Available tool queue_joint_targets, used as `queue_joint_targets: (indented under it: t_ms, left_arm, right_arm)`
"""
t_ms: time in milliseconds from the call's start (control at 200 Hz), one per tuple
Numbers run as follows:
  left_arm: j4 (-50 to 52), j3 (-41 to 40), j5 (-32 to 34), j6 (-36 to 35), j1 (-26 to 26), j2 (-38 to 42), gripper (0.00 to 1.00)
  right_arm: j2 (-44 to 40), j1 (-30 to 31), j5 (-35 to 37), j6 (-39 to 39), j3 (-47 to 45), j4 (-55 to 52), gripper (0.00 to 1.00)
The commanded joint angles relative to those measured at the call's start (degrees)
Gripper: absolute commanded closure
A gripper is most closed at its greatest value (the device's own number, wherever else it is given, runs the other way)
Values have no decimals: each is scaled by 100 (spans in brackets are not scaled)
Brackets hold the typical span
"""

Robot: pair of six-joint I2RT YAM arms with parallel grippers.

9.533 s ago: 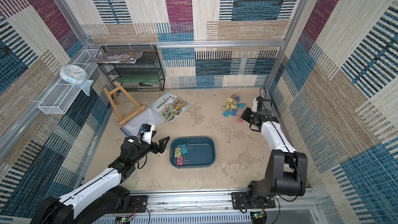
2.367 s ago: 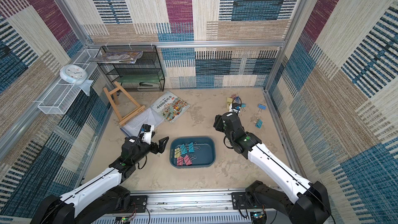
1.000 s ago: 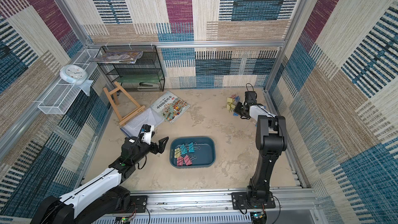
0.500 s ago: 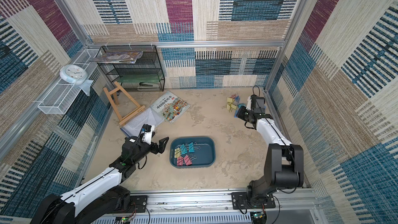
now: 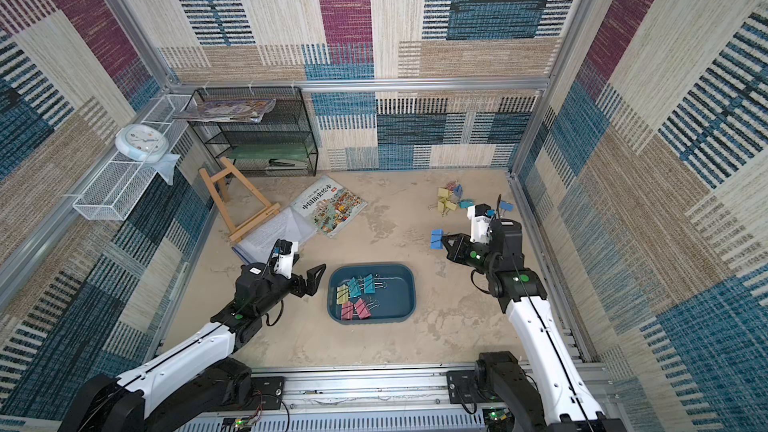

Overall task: Put the binder clips in the storage box
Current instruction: Place the binder clip in the storage box.

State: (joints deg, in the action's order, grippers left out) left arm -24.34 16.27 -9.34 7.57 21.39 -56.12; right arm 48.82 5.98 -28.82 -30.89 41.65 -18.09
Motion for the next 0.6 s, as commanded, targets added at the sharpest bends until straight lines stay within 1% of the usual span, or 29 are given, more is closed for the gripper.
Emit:
queue_joint_targets:
  t_ms: [0, 175, 275, 361, 511, 591]
  left_arm:
    - [-87, 67, -68, 51, -3, -25, 1]
    - [-107, 73, -85, 60, -3, -56, 1]
    - [-107, 70, -85, 55, -3, -49, 1]
    - [-106, 63, -72, 51, -4, -41, 1]
    - [-115, 66, -117, 34, -4, -44, 1]
    - [-203, 47, -293, 8, -10, -41, 1]
  right_arm:
    - [-236, 307, -307, -396, -241, -52, 100]
    - [-147, 1321, -103, -801, -552, 263, 100]
    - [89, 1941, 145, -1066, -761, 657, 100]
    - [431, 2390, 388, -1147, -800, 853, 100]
    - [1059, 2928, 792, -1253, -727, 1095, 100]
    - [1315, 3115, 941, -1381, -735, 1300, 100]
